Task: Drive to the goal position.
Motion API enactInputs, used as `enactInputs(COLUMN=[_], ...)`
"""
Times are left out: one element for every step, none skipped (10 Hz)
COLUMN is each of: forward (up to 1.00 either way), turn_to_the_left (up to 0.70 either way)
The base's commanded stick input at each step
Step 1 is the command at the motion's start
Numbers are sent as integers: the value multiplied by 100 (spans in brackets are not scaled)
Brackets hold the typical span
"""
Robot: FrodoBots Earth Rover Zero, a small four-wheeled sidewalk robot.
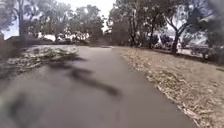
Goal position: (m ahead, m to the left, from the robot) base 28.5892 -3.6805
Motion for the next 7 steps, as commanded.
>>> enactInputs(forward=[70,70,70,70,70,70,70], turn_to_the_left=[0,0,0,0,0,0,0])
